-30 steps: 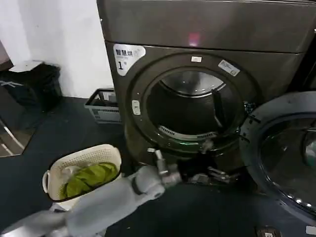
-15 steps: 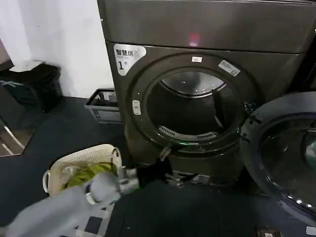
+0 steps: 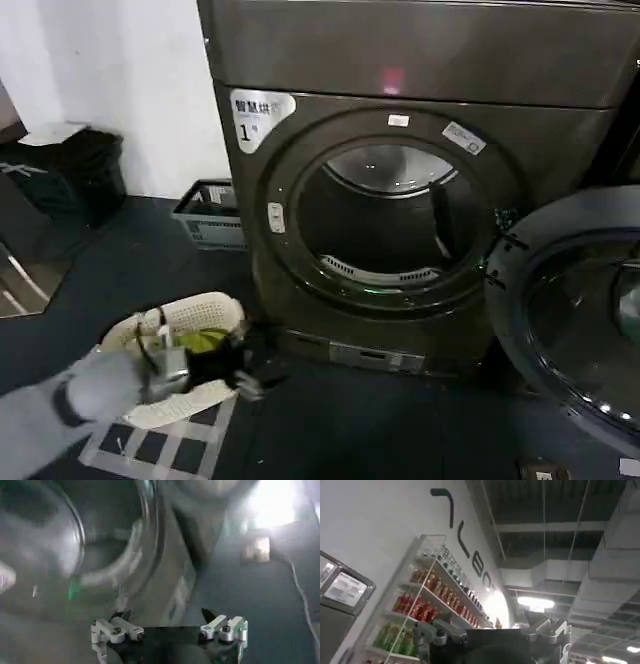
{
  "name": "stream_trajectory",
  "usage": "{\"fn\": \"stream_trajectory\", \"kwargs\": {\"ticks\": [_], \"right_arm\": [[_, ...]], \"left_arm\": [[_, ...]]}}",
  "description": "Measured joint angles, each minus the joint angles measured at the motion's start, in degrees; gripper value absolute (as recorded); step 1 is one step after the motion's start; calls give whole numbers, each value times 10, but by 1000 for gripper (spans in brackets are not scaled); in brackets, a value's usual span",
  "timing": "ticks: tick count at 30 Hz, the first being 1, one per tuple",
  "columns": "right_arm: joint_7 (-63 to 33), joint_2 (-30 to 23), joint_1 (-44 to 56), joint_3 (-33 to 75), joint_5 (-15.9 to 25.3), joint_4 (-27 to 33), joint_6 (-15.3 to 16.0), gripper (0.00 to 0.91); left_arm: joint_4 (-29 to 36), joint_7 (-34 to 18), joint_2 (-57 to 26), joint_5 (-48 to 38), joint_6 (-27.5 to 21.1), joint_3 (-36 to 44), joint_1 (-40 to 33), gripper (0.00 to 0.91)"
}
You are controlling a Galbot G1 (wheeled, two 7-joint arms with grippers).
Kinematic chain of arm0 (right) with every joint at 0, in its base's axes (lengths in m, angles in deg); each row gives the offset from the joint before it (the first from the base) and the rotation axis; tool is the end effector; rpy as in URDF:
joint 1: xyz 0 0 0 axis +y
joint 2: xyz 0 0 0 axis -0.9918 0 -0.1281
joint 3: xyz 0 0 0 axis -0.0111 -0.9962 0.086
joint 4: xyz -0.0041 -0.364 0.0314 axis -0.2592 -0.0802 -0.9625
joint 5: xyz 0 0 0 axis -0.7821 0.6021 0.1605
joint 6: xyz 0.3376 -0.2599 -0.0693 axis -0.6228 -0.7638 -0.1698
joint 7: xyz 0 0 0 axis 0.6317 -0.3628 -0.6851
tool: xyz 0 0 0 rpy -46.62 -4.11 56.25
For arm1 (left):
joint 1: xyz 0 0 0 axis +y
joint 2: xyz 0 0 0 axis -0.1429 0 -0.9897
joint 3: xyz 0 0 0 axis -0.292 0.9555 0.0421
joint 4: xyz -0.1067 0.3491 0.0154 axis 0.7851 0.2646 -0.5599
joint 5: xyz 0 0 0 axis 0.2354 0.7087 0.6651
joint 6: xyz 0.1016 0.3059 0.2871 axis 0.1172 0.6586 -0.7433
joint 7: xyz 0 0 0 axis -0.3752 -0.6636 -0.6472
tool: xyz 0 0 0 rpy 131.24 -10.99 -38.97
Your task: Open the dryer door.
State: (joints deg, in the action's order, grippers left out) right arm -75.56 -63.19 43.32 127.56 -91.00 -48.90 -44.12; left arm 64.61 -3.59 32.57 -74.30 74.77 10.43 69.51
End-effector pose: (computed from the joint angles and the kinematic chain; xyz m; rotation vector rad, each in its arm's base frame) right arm -0.0954 -0.4829 0.0558 1.6675 2.1724 -0.8211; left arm 0.3646 0.1138 -0.2005 -1.3648 -2.3137 -0.9871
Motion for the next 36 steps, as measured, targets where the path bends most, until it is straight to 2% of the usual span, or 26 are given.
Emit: {"fn": "stream_trajectory", "kwargs": {"ticks": [6, 10, 18, 29, 36], "right_arm": [[5, 1, -5, 0, 0, 9, -1, 907], [6, 2, -9, -1, -1, 10, -2, 907], [11, 4, -8, -1, -3, 5, -1, 907], [12, 5, -5, 0, -5, 4, -4, 907], [14, 2, -7, -4, -5, -2, -4, 907]], "left_arm": [[-23, 74, -75, 42, -23, -46, 26, 907], [-42, 90, -126, 62, -12, -52, 41, 907], [-60, 89, -206, 103, 1, -58, 79, 907], [-114, 79, -233, 134, -9, -56, 97, 907], [-118, 80, -236, 136, -16, -58, 97, 907]]}}
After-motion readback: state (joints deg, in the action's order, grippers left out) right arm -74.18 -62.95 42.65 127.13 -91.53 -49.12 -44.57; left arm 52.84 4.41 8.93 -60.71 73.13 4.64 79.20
